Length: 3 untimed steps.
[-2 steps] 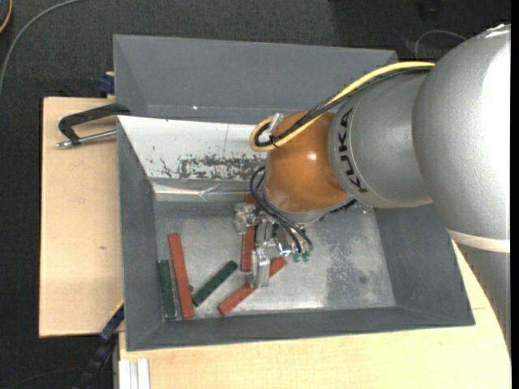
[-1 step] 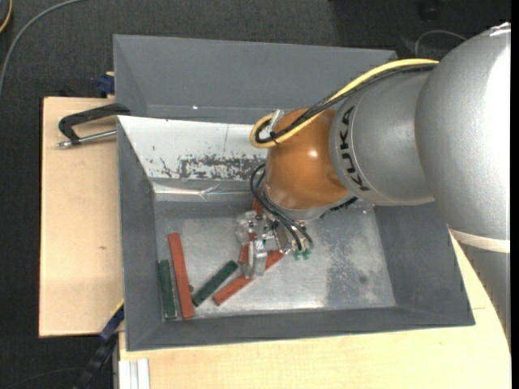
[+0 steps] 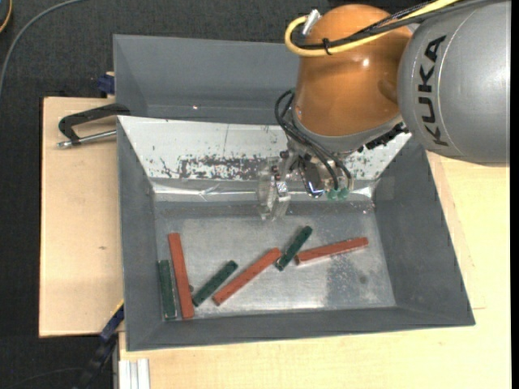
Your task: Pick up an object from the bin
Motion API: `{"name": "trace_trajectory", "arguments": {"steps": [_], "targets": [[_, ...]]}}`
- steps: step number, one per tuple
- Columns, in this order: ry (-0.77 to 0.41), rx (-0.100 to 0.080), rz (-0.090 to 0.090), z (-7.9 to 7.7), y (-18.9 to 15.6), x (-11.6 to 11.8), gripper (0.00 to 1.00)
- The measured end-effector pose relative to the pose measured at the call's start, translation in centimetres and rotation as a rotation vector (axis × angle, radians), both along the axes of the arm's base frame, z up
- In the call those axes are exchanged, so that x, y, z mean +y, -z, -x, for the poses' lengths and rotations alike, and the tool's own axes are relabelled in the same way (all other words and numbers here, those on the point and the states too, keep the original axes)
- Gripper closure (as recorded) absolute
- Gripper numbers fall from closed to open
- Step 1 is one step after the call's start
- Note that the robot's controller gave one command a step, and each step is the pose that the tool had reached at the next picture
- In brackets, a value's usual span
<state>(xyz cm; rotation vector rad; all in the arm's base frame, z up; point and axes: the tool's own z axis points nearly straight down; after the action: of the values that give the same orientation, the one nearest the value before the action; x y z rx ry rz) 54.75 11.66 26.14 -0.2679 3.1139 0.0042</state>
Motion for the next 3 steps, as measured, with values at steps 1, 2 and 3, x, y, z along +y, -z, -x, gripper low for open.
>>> {"name": "trace_trajectory", "arguments": {"steps": [1, 2, 3], "targets": [[0.000, 0.010, 0.002, 0.2, 0.5, 0.0, 0.00], [-0.155, 0.021, 0.005, 0.0, 18.7, -1.7, 0.00], [-0.171, 0.018, 0.004, 2.8, 19.1, -2.3, 0.00]]}}
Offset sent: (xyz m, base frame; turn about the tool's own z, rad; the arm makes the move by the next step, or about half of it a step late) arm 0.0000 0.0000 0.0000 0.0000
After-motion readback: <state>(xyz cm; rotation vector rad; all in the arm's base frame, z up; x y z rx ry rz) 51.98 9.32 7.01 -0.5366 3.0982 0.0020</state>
